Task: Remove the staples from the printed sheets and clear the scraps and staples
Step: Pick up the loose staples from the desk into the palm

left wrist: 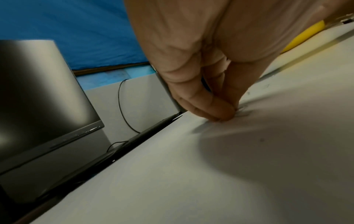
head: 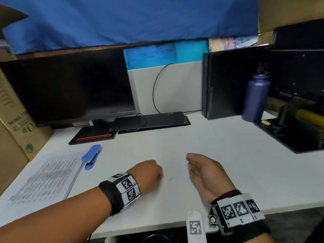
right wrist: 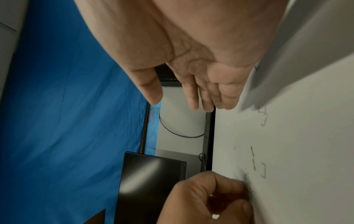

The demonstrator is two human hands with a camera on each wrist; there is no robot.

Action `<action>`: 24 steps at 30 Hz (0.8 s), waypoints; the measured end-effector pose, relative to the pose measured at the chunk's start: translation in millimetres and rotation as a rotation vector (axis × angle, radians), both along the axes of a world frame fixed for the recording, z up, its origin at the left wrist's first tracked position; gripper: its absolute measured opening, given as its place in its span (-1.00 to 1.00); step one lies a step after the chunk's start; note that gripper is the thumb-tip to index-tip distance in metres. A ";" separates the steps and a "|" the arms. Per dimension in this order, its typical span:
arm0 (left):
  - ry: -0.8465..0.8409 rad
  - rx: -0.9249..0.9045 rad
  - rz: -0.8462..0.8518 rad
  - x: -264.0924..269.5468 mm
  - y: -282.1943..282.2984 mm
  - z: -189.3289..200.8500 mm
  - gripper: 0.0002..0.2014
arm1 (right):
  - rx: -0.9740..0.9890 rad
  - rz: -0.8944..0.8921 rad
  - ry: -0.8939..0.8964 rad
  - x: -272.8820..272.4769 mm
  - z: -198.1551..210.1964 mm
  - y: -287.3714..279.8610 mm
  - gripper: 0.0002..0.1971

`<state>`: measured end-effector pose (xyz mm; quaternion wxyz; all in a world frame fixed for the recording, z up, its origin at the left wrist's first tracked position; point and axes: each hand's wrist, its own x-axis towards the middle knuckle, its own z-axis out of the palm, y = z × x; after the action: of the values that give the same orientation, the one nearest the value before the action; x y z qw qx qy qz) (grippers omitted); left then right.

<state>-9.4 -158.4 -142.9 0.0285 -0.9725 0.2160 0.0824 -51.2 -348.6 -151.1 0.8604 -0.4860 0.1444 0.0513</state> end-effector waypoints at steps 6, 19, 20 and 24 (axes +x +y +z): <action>0.003 -0.076 0.000 6.9 9.8 -4.2 -0.74 | 0.070 0.010 0.027 3.7 -8.4 1.7 -0.61; 0.027 -0.703 0.132 2.0 7.4 45.1 -0.88 | 0.418 0.138 0.081 -0.4 -16.4 20.5 -0.52; 0.060 -0.739 0.103 -3.1 -0.6 49.7 -0.88 | 0.482 0.142 0.096 -2.3 -15.8 24.3 -0.49; 0.206 -0.720 0.029 -17.9 -26.3 53.2 -0.92 | 0.727 0.130 0.148 -11.1 -11.2 35.2 -0.44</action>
<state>-27.3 -184.7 -89.7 -0.3382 -0.9099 0.2189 0.0989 -62.3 -313.5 -162.3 0.9589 -0.1523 0.1475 0.1885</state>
